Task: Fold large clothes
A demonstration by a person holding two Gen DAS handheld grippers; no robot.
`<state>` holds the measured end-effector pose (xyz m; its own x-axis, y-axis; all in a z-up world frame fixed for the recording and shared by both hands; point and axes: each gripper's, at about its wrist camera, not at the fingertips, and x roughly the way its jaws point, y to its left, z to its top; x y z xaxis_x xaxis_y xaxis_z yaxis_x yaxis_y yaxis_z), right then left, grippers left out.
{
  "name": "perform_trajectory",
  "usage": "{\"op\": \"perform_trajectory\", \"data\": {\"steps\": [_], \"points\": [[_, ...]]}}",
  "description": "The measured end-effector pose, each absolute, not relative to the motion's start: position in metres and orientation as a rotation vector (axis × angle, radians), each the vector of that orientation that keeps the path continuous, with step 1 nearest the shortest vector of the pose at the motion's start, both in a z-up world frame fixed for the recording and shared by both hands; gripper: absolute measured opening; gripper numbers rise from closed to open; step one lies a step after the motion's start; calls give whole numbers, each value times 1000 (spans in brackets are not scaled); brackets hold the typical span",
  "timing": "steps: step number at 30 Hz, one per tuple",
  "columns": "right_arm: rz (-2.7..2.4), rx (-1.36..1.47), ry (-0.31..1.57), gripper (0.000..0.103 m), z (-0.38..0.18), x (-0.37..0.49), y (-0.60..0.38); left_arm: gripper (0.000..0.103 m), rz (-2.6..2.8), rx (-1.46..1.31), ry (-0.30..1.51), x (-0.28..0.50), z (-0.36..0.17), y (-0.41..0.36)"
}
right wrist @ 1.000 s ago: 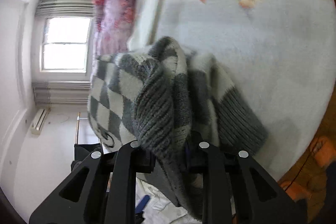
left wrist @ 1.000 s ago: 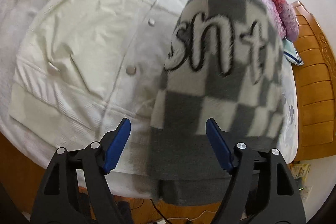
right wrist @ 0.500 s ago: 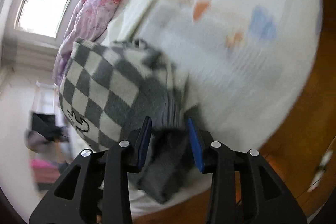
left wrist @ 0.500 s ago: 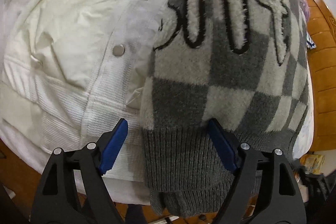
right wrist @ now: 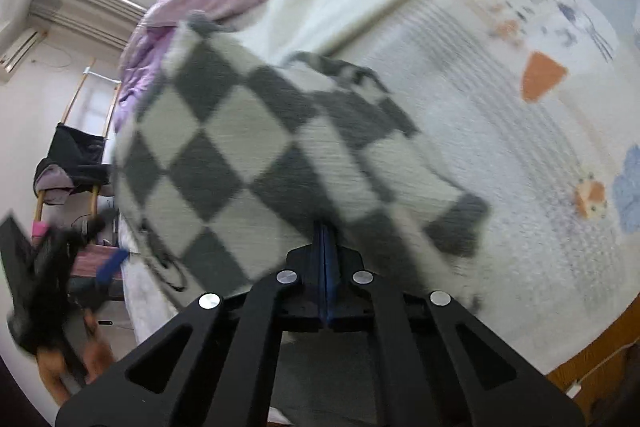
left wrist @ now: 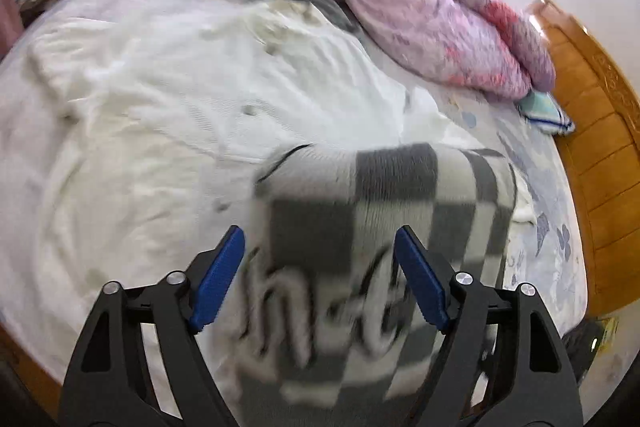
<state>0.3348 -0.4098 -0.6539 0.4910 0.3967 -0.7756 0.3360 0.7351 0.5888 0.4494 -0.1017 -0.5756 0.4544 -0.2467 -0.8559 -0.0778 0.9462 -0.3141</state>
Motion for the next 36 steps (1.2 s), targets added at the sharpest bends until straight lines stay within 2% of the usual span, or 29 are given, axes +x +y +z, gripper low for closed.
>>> {"op": "perform_trajectory", "data": {"steps": [5,13,17,22,28,36], "points": [[5,801,1128,0,-681,320,-439,75,-80,-198,1149,488,-608,-150],[-20,811,1137,0,-694,318,-454,75,-91,-79,1163,492,-616,-188],[-20,801,1145,0,-692,316,-453,83,-142,-178,1114,478,-602,-166],[-12,828,1142,0,-695,319,-455,86,-119,-332,1087,427,-597,-109],[-23,836,1125,0,-695,315,-457,86,-124,-590,1267,345,-649,-64],[-49,806,1096,0,-682,302,-447,86,-135,-644,1399,310,-703,-99]]}}
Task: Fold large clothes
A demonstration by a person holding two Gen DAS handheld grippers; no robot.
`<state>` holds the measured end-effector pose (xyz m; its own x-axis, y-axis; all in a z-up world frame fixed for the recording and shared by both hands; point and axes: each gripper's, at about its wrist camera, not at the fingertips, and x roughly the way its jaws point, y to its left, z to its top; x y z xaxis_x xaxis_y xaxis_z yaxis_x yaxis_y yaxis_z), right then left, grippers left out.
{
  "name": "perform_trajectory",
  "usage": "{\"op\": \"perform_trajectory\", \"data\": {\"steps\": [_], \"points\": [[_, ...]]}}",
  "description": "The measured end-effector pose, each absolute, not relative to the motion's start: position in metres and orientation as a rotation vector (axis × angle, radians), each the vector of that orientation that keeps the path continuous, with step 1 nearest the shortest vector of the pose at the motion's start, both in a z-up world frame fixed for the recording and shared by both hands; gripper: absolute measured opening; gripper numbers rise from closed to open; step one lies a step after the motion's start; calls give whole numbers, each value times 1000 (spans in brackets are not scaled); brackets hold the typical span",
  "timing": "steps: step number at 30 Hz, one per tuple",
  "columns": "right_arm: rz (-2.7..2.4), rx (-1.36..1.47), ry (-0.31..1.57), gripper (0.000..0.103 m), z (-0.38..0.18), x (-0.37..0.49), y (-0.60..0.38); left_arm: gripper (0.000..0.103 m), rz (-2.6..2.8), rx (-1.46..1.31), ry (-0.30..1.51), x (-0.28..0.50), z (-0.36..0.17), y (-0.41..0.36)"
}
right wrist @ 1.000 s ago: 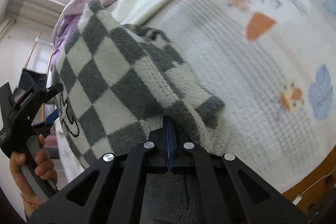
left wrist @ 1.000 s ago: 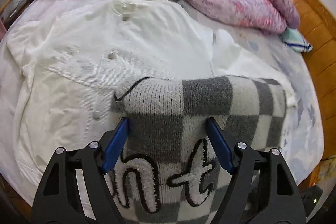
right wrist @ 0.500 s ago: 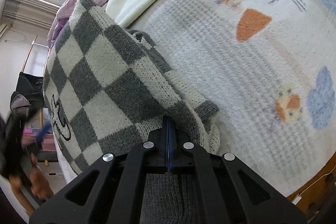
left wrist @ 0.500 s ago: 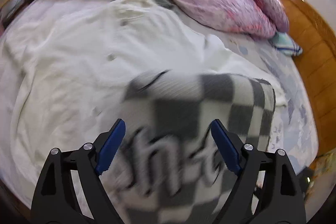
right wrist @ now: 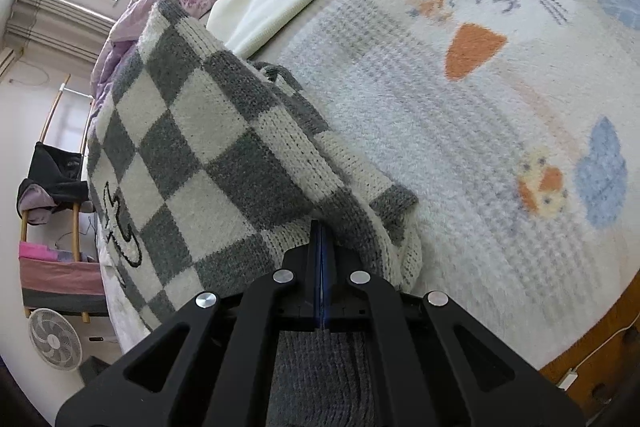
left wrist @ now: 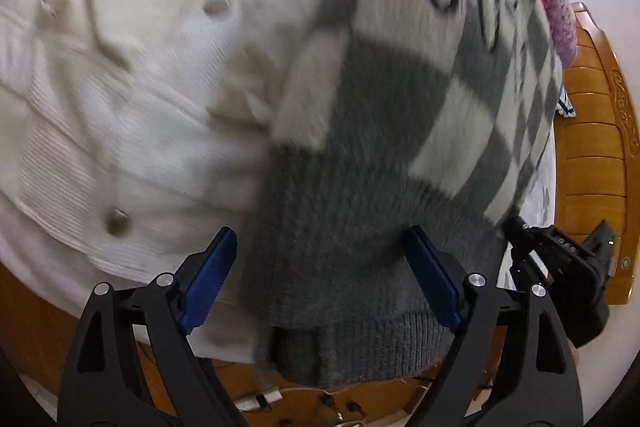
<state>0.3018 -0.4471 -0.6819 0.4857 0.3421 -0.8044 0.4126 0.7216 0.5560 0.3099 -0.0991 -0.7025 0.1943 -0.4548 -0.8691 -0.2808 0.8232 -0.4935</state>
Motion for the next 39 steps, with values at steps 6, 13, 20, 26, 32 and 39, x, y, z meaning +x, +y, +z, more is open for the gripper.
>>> {"op": "perform_trajectory", "data": {"steps": [6,13,20,26,32,39], "points": [[-72,848,1003,10,-666,263,-439,69,-167,-663,1419,314,-709,-108],[-196,1131,864,68,-658,188,-423,28,-259,-568,1414,326,-670,-116],[-181,1656,803,75,-694,146,-396,28,-376,-587,1355,341,-611,-121],[-146,1949,712,78,-706,137,-363,28,-438,-586,1347,358,-592,-130],[-31,2060,569,88,-720,142,-361,28,-450,-626,1373,357,-596,-110],[-51,2100,576,91,-715,129,-346,28,-462,-632,1373,356,-592,-109]]}}
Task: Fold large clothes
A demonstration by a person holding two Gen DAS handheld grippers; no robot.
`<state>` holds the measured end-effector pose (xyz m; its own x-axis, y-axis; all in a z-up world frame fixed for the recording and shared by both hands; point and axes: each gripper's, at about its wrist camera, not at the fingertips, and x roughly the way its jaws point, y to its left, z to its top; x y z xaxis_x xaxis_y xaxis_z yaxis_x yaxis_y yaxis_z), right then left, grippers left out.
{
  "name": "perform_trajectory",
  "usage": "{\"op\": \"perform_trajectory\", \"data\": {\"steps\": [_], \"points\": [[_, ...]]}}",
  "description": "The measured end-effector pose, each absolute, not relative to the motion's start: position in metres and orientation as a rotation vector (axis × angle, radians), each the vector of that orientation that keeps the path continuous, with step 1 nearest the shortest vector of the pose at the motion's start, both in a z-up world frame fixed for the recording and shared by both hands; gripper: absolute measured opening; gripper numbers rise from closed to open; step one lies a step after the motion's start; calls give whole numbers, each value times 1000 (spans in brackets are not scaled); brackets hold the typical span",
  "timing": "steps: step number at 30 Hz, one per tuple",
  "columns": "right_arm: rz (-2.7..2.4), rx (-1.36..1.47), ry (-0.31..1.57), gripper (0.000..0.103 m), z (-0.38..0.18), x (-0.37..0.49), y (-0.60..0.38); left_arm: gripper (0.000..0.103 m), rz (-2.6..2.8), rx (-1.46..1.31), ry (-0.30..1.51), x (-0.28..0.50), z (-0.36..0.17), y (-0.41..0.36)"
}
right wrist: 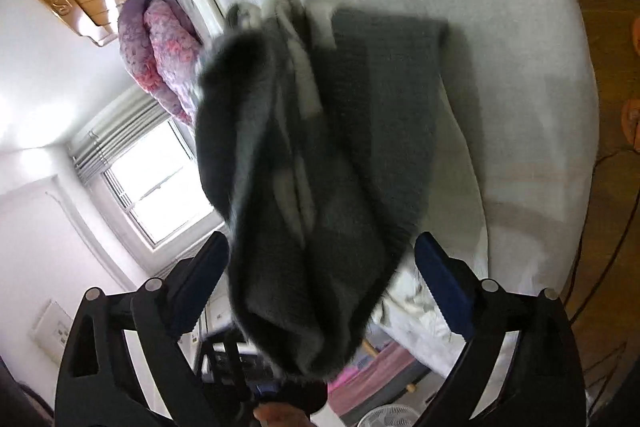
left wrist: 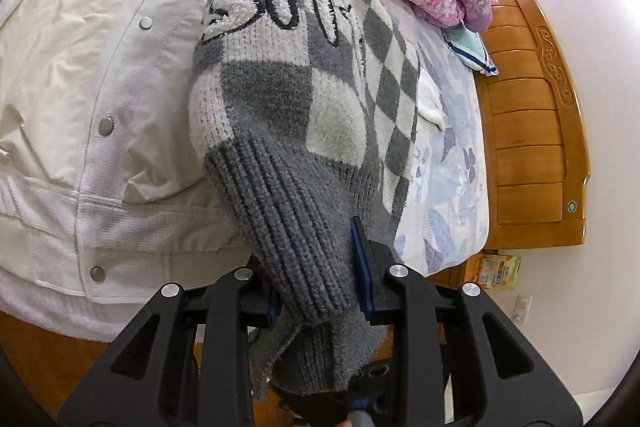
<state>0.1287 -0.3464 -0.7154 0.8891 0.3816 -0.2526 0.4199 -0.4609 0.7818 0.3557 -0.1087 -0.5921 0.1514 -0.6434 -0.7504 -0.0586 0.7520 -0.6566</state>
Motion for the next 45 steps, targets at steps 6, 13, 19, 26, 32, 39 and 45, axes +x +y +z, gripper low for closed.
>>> {"op": "perform_trajectory", "data": {"steps": [6,13,19,26,32,39,45], "points": [[70,2139,496,95,-724,157,-337,28,-455,-646,1390,355,-596,-109],[19,2108,470,96,-744,181,-361,28,-458,-657,1395,355,-599,-108],[5,1925,568,68,-741,201,-387,28,-464,-656,1421,354,-606,-108],[20,1698,670,38,-706,222,-413,39,-501,-654,1508,349,-631,-103],[25,1717,694,38,-702,246,-421,89,-550,-651,1456,353,-625,-76],[22,1714,709,38,-699,251,-424,89,-396,-685,1380,405,-642,-50],[3,1668,757,38,-706,242,-412,98,-428,-622,1381,458,-664,-86]]}}
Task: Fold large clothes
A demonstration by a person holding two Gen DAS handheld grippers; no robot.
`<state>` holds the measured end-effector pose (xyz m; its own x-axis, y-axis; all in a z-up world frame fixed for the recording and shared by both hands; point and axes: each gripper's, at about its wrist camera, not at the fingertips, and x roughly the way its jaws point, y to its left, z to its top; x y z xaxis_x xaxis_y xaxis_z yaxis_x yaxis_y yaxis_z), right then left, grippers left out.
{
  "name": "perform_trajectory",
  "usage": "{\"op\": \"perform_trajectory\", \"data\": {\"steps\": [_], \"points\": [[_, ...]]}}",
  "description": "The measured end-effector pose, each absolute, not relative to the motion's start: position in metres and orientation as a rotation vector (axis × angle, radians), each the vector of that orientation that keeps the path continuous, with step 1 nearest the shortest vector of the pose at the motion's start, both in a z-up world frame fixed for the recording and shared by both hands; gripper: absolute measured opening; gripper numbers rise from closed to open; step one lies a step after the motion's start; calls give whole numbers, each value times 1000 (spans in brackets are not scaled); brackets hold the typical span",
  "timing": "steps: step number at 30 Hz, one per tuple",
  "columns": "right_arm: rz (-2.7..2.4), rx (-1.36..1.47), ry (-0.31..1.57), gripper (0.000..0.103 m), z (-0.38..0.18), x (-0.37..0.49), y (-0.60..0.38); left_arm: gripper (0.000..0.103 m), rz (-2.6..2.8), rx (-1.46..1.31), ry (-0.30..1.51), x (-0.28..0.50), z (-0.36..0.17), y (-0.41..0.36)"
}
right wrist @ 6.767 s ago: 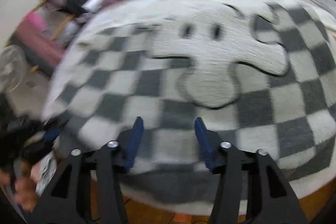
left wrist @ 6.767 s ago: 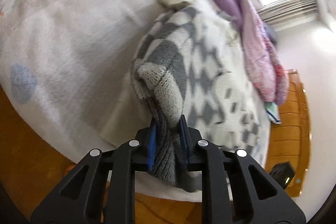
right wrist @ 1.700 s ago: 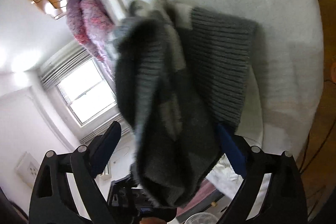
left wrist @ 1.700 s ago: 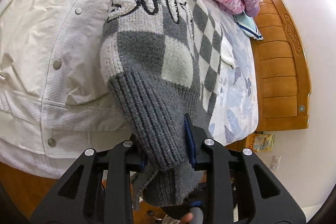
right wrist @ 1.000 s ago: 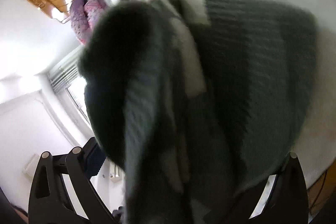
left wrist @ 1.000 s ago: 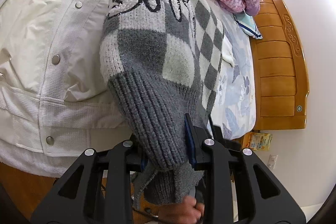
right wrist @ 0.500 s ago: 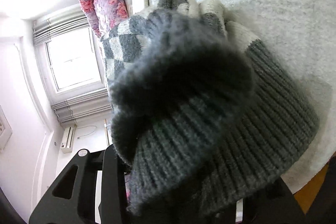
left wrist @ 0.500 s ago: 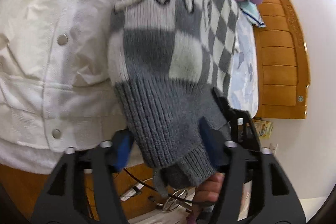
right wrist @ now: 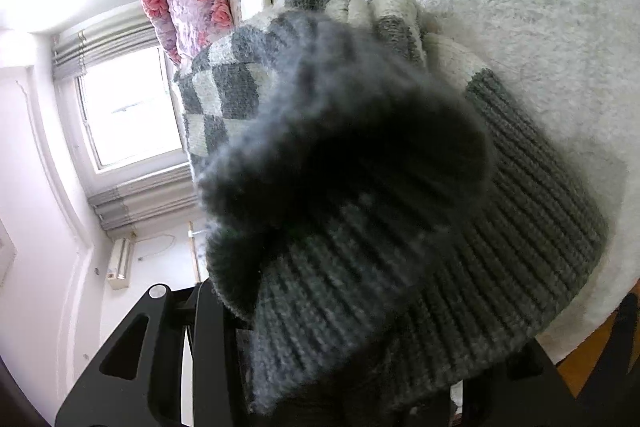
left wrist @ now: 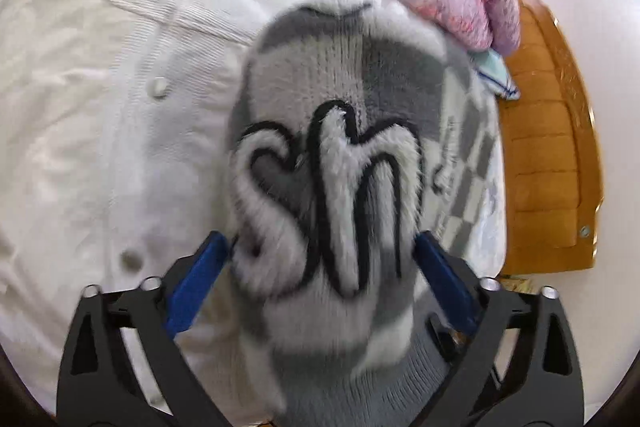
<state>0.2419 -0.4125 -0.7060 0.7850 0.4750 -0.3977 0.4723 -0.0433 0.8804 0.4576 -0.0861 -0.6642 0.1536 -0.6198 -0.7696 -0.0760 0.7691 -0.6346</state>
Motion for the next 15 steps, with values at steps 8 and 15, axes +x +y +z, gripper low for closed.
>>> {"op": "perform_trajectory", "data": {"steps": [8,15], "points": [[-50,1401,879,36,-667,271,-421,69,-402,-547,1331,463,-657,-105],[35,1177,794,33,-586,296,-459,62,-442,-533,1201,451,-593,-130]]}}
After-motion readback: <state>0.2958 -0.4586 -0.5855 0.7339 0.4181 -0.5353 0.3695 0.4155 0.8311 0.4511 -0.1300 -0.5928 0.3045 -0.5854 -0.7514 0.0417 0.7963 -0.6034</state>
